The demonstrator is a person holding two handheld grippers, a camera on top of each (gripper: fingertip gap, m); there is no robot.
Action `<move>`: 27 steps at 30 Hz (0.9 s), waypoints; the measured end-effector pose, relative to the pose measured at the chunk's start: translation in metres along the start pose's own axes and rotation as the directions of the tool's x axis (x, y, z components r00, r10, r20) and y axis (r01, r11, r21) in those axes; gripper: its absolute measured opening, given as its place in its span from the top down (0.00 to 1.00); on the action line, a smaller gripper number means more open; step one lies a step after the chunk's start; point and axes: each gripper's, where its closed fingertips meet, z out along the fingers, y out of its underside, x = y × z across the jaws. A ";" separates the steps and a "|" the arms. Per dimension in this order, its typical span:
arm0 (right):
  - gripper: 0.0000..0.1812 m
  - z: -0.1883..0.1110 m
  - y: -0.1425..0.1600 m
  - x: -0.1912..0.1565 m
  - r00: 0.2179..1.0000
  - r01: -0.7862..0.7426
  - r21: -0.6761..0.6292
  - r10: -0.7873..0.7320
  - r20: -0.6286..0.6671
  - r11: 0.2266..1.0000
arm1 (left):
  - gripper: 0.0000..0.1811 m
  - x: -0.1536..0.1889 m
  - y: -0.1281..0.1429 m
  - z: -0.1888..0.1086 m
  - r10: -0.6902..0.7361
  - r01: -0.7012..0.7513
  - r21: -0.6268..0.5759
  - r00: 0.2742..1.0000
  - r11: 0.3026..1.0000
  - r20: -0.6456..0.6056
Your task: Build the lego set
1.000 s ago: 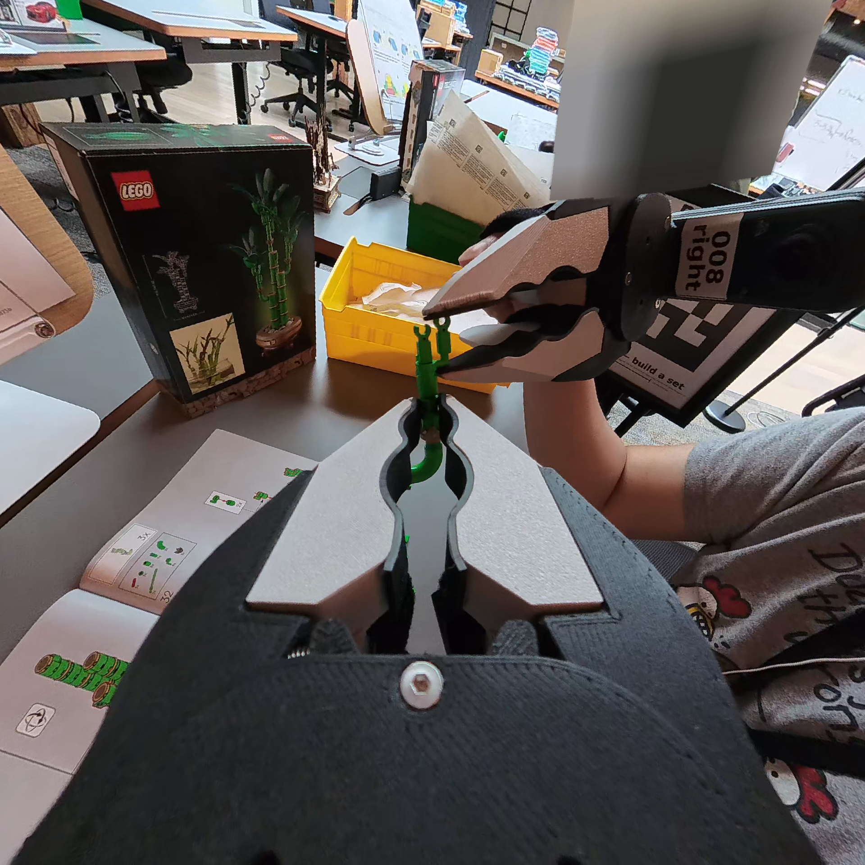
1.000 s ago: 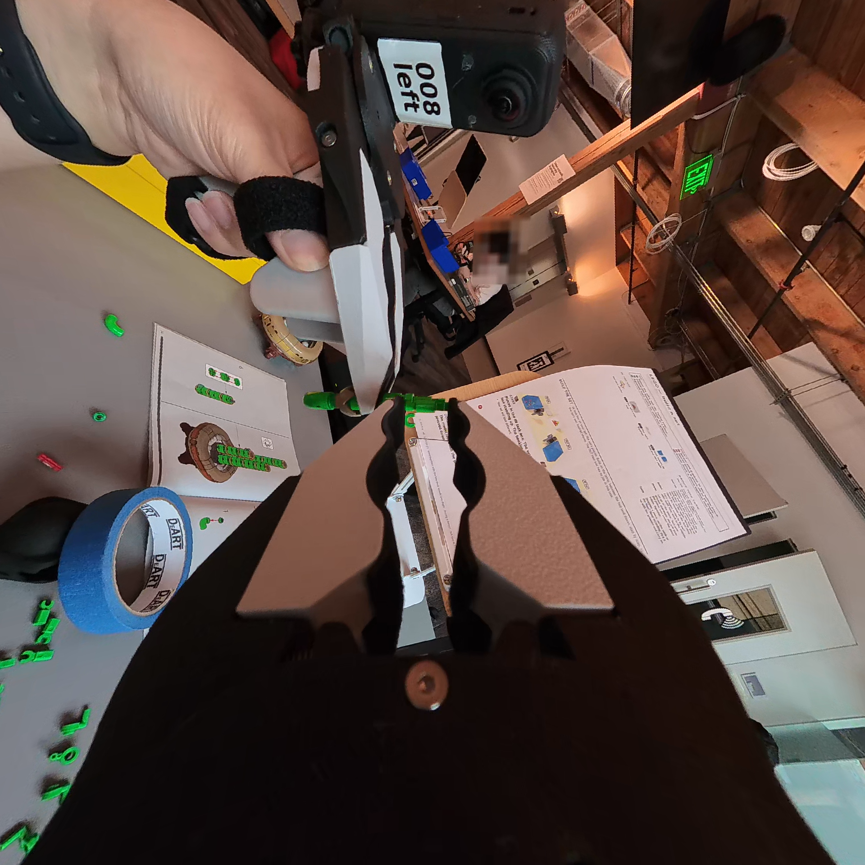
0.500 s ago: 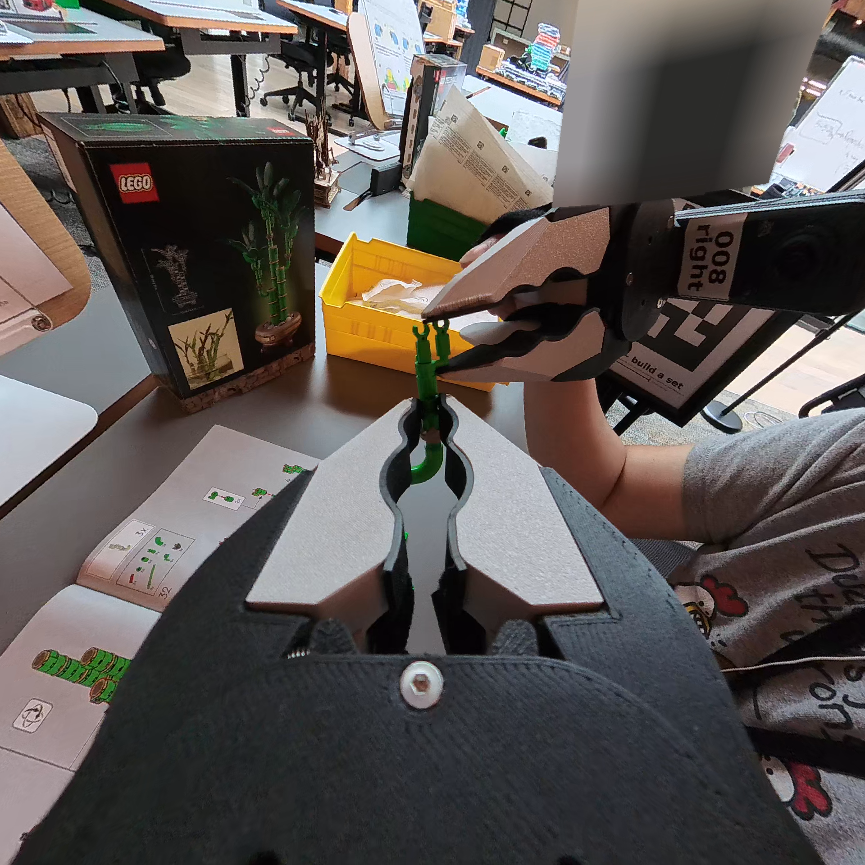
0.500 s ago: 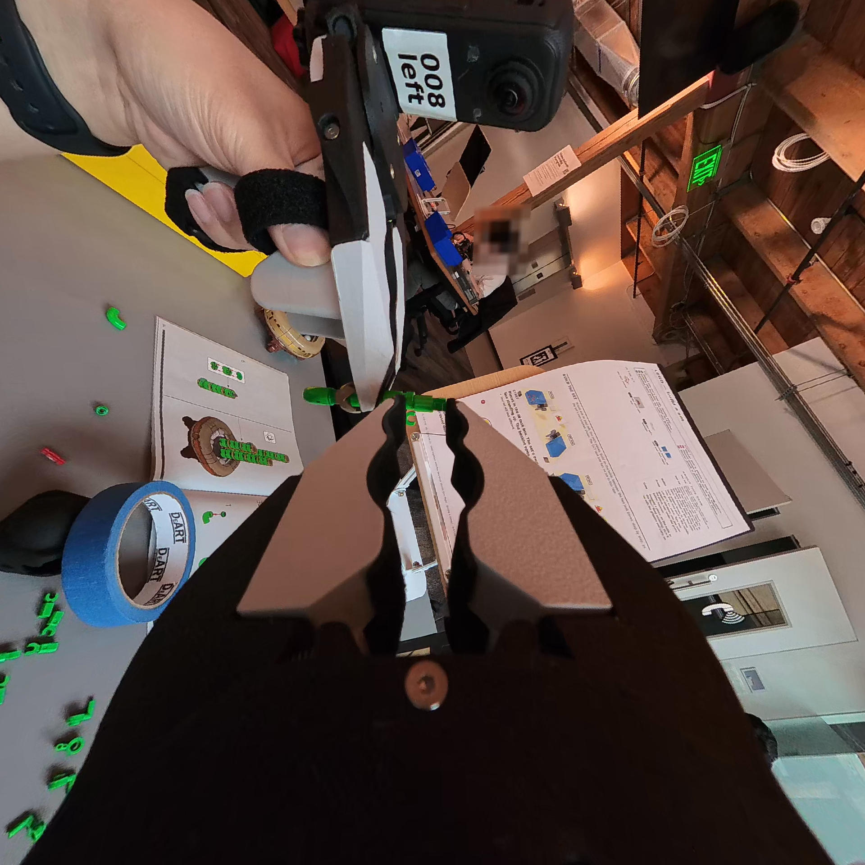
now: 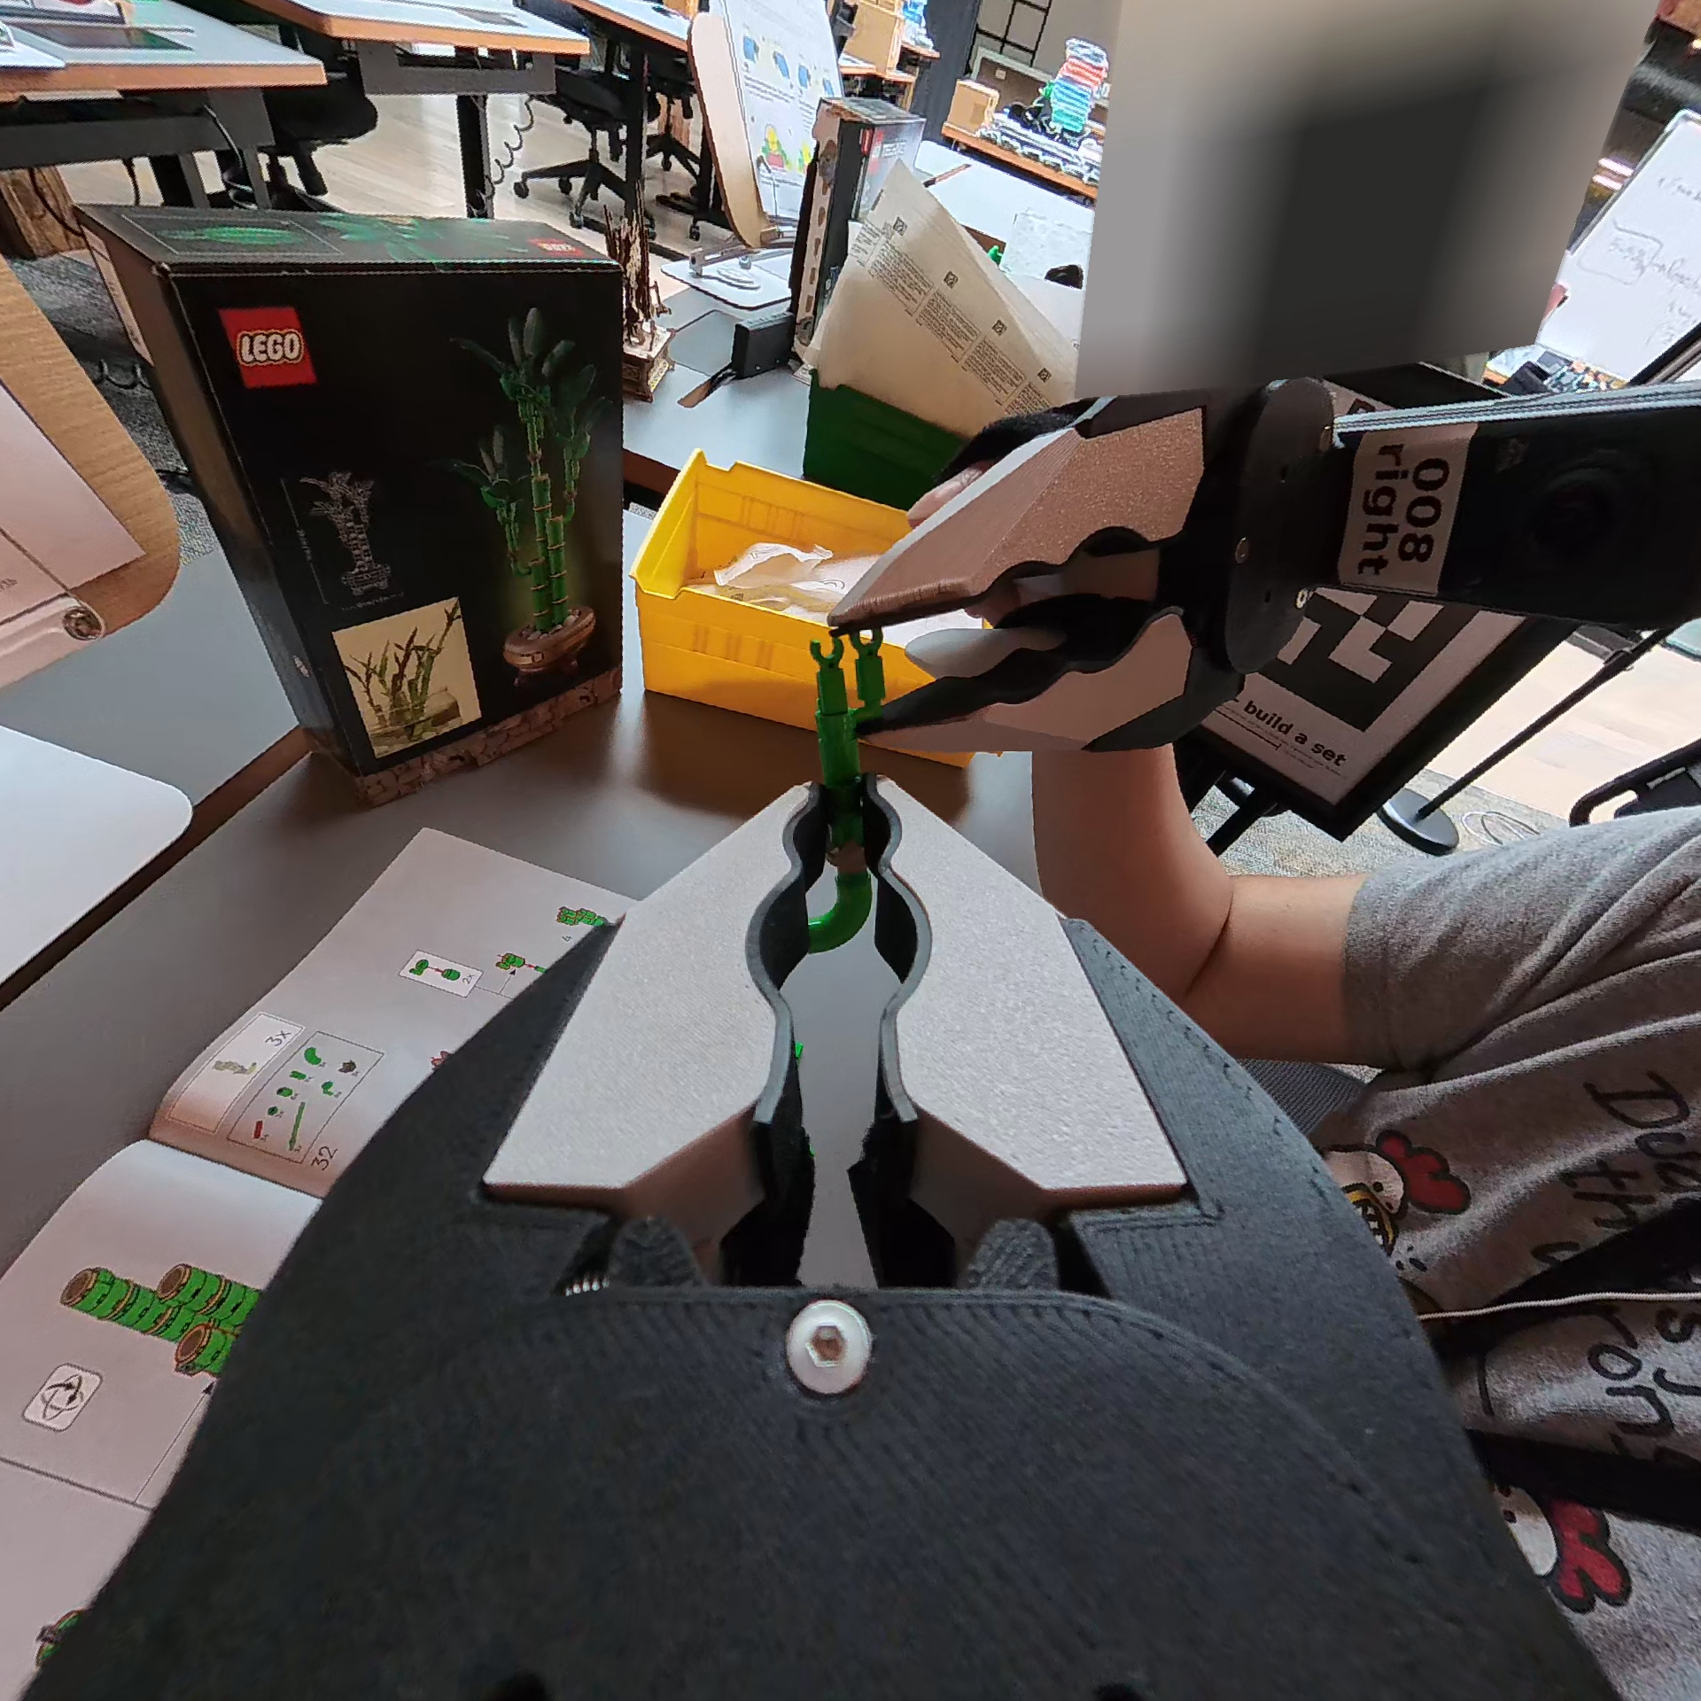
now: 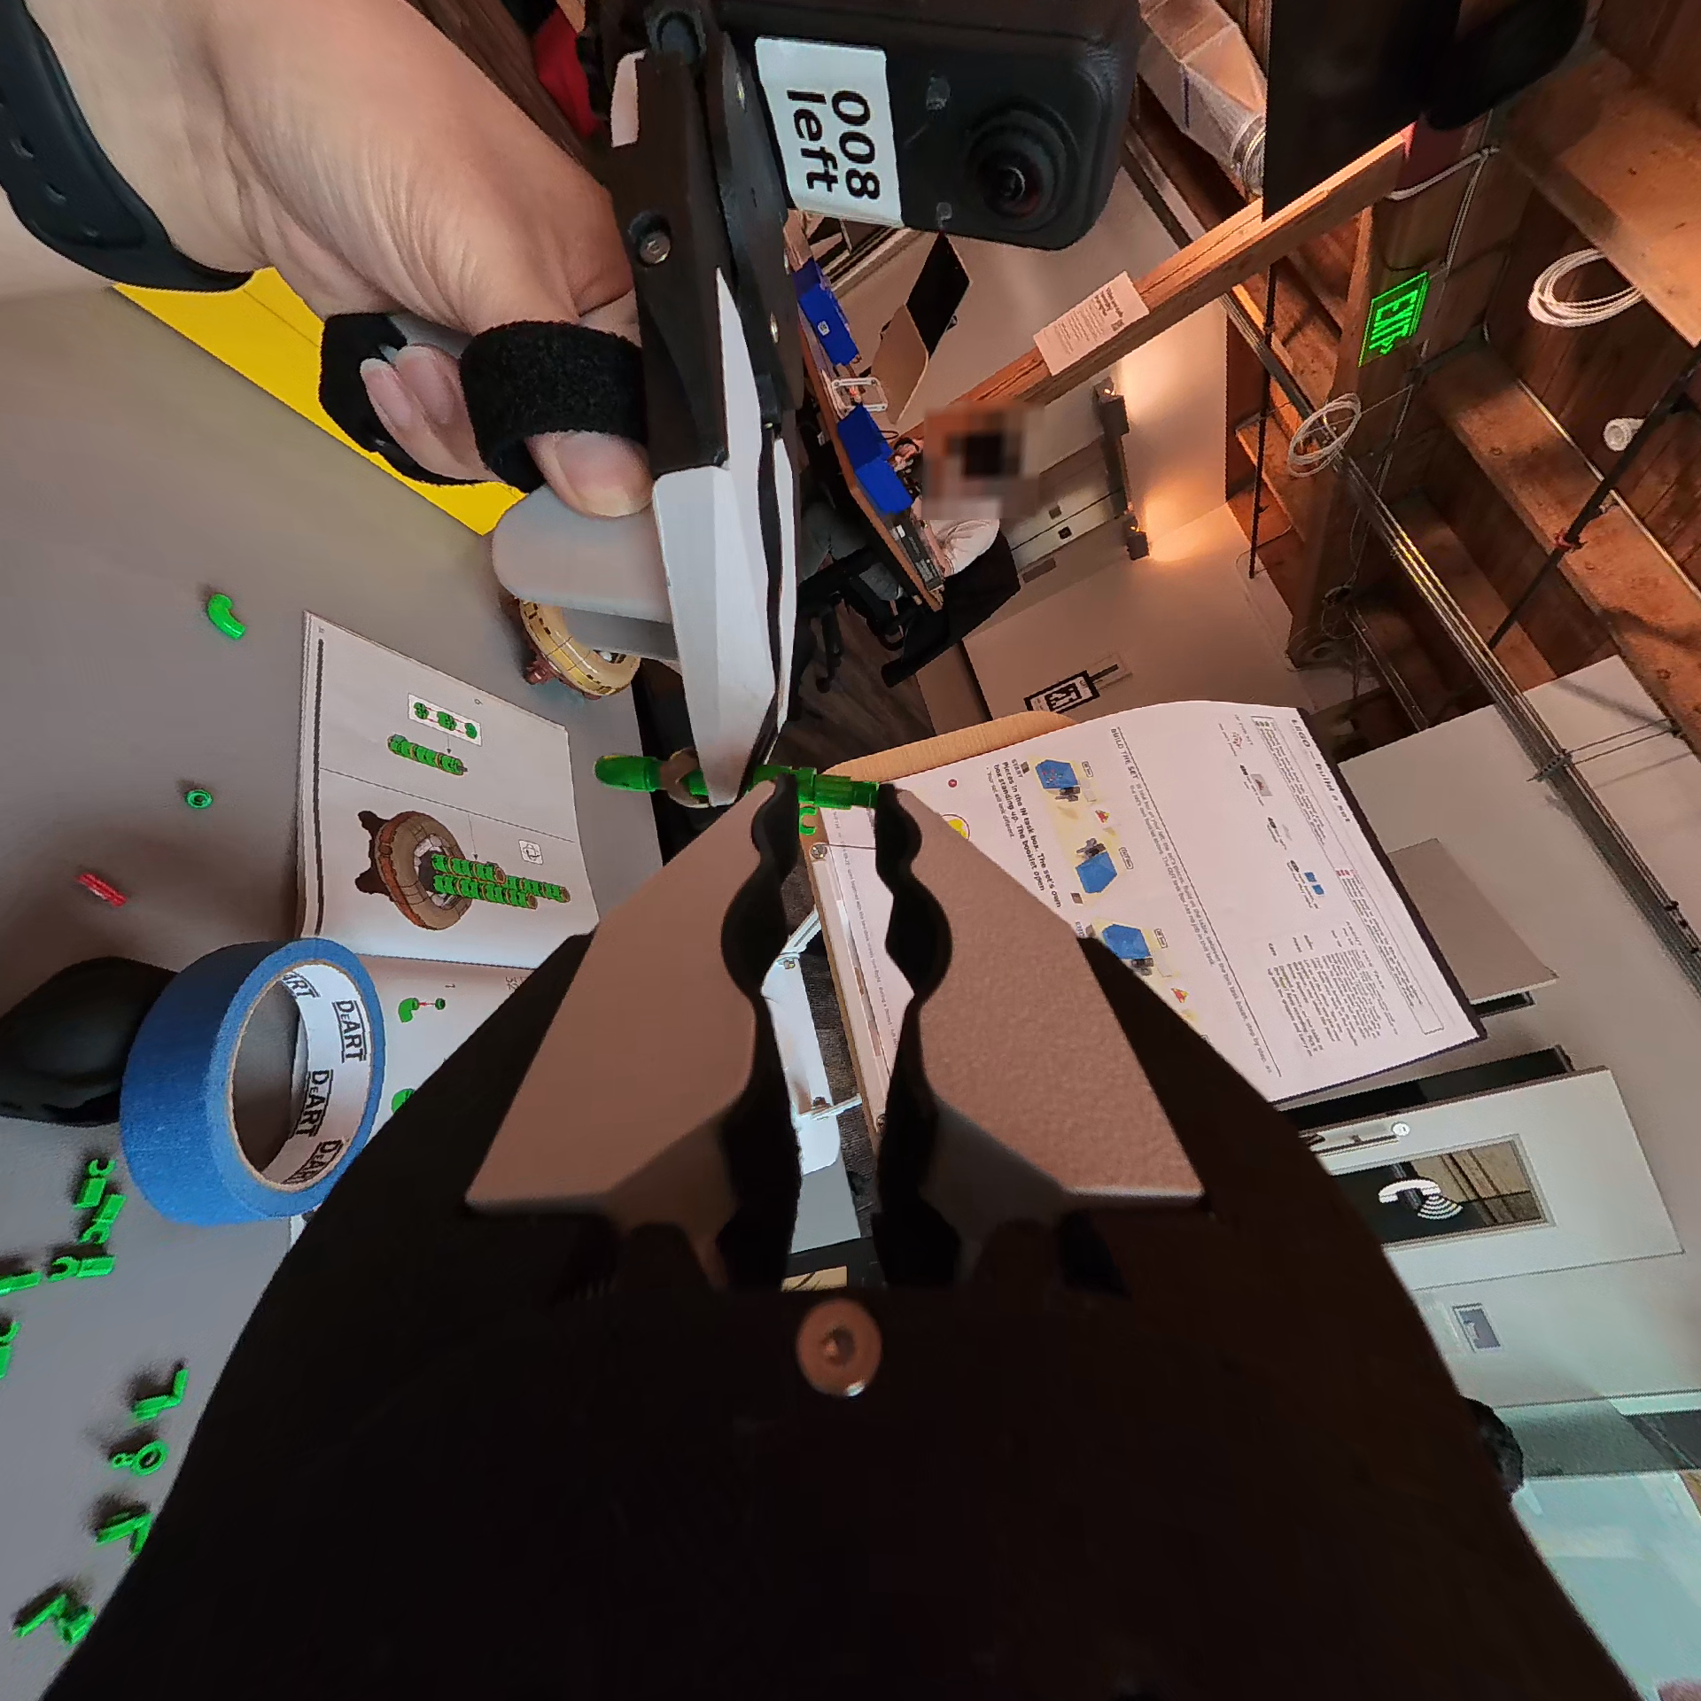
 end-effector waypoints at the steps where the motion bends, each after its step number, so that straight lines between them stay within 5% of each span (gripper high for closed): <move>1: 0.93 0.000 0.000 0.000 1.000 0.007 0.001 -0.007 -0.005 1.000 | 0.97 0.000 0.000 0.000 -0.001 0.001 0.002 1.000 1.000 -0.001; 6: 0.92 -0.001 -0.003 0.000 1.000 -0.018 0.017 0.018 0.009 1.000 | 0.97 0.003 0.000 -0.001 -0.003 0.004 0.004 1.000 1.000 -0.026; 11: 0.92 -0.013 -0.021 0.006 0.998 -0.064 0.145 0.063 0.009 0.987 | 0.97 0.023 -0.011 -0.010 -0.018 0.034 0.083 0.981 0.996 -0.193; 18: 0.92 -0.025 -0.031 0.011 0.993 -0.120 0.273 0.115 0.034 0.954 | 0.88 0.029 -0.023 -0.013 -0.020 0.066 0.164 0.963 0.984 -0.270; 27: 0.92 -0.034 -0.046 0.009 0.990 -0.140 0.426 0.118 0.077 0.894 | 0.86 0.045 -0.039 -0.025 -0.003 0.144 0.263 0.881 0.954 -0.473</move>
